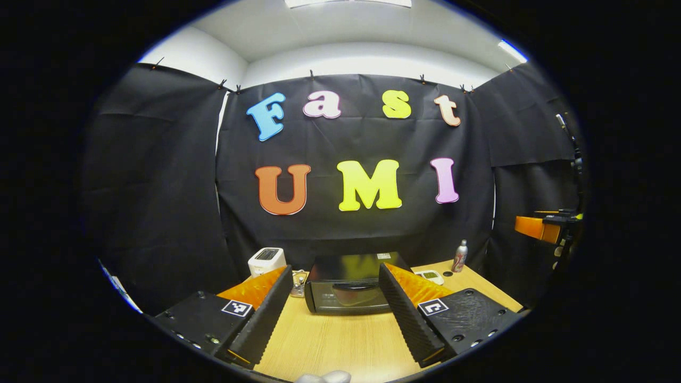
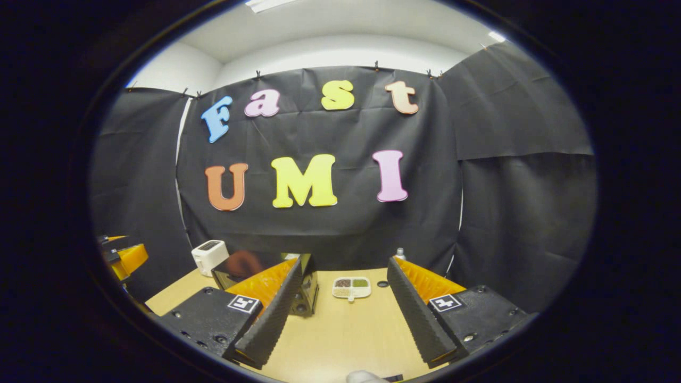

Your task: Open the electric oven with the left hand, put the food in, and close the electric oven.

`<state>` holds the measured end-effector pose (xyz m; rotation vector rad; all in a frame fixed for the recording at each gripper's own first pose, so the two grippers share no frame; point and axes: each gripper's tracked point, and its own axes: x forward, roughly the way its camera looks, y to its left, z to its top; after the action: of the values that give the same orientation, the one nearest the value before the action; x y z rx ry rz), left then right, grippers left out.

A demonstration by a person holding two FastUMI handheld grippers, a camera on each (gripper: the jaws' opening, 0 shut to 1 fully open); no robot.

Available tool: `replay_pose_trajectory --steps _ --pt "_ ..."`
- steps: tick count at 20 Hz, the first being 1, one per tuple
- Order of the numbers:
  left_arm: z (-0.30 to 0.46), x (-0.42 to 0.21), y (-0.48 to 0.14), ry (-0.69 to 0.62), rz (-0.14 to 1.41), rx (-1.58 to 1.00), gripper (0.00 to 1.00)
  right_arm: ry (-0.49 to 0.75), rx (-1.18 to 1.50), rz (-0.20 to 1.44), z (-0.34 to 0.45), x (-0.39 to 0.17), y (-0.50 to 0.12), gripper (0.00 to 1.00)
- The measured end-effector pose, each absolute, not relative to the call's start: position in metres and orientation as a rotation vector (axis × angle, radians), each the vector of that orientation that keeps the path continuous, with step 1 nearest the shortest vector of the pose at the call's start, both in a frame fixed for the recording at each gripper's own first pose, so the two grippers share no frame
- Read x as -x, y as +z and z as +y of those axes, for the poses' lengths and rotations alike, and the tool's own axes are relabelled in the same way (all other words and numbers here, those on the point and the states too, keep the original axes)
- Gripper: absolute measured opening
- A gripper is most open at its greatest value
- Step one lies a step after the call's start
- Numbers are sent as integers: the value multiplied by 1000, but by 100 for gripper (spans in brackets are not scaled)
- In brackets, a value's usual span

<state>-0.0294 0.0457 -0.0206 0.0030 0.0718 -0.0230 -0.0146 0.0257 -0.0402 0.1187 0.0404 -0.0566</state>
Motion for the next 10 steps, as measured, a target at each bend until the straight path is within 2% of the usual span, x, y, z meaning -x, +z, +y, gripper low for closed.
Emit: replay_pose_trajectory --steps 1,2,3,4,10 --pt "45 32 -21 -24 76 -2 97 -54 -115 41 26 18 -41 100" --pt "47 34 -20 -22 73 -3 97 -53 -108 38 28 20 -42 96" --pt "46 34 -17 -24 67 -7 97 -56 -98 40 27 22 -43 100" --pt "46 33 -16 -25 64 -11 97 -56 -92 40 26 24 -44 96" --pt "37 30 -6 -48 44 -22 97 -63 -100 32 24 31 -39 96"
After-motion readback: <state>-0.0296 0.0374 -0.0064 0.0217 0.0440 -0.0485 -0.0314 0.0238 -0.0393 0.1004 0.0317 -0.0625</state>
